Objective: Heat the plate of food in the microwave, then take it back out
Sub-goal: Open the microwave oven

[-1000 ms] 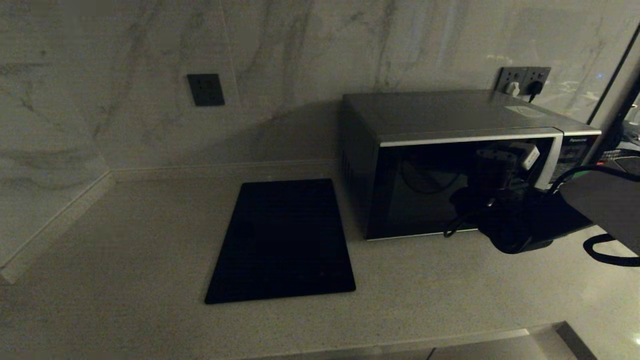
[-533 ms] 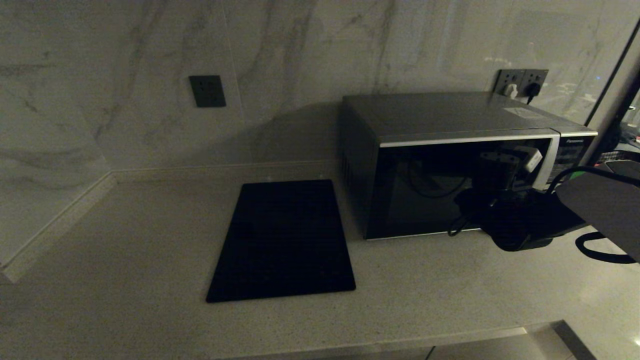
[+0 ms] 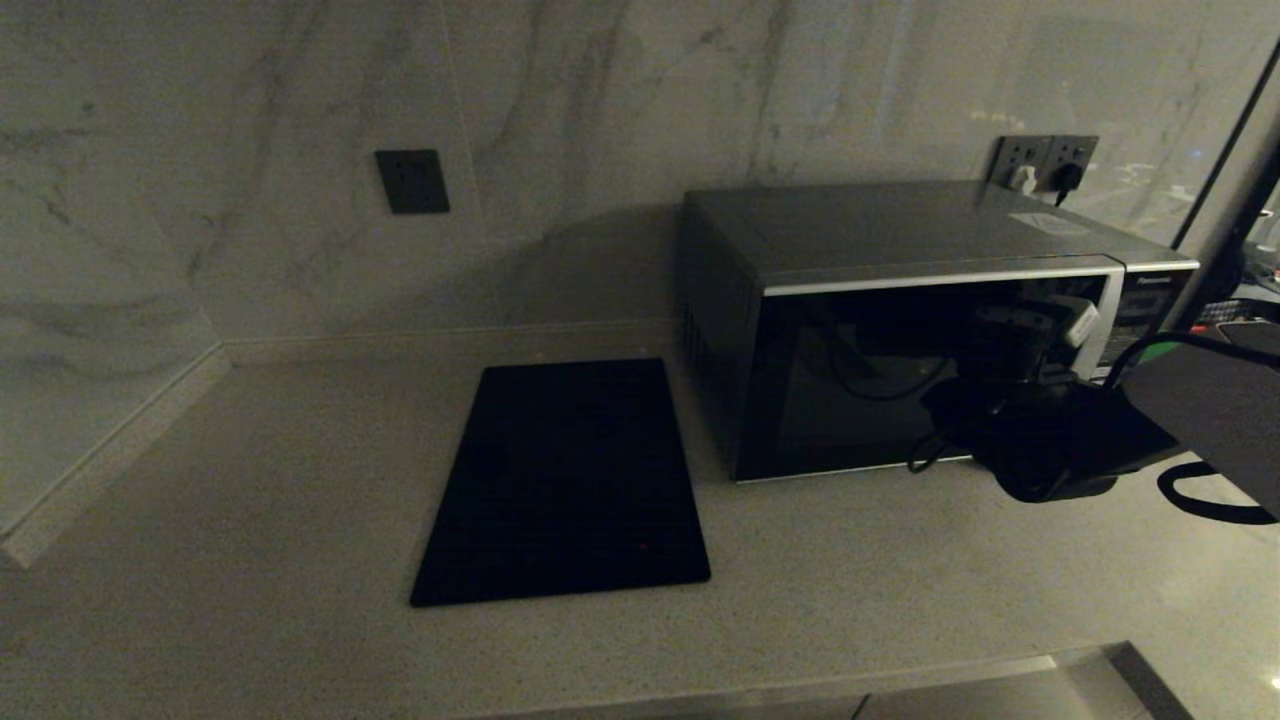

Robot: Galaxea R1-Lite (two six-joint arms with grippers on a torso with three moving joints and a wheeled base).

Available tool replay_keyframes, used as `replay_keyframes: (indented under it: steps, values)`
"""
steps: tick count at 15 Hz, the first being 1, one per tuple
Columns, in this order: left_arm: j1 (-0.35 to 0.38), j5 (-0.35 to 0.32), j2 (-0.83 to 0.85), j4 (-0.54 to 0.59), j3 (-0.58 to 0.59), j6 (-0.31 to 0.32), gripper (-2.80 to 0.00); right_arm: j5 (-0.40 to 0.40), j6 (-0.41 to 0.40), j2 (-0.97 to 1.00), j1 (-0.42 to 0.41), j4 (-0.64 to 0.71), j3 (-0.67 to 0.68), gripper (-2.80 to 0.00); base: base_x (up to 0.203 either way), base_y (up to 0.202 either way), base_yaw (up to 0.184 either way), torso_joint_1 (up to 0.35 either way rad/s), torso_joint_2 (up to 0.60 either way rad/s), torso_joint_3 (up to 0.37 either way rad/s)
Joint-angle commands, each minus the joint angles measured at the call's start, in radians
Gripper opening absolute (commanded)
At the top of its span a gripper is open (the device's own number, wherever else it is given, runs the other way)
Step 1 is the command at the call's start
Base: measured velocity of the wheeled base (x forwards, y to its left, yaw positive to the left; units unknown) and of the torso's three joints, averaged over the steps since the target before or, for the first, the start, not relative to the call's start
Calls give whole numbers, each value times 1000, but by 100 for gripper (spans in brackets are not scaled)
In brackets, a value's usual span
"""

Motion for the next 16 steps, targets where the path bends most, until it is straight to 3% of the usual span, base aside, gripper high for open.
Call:
replay_keyframes:
  steps: [1, 5, 6, 16]
  values:
    - [0, 0, 2, 0, 0, 0, -280, -15, -1, -16, 10, -4, 7, 0, 0, 0, 0, 0, 0, 0]
    - [0, 0, 2, 0, 0, 0, -280, -15, -2, -8, 21, -4, 1, 0, 0, 0, 0, 0, 0, 0]
    - [0, 2, 2, 0, 0, 0, -280, -14, -2, -8, 22, -4, -5, -280, 0, 0, 0, 0, 0, 0]
    - [0, 0, 2, 0, 0, 0, -280, -21, -4, 0, 38, -4, -11, -280, 0, 0, 0, 0, 0, 0]
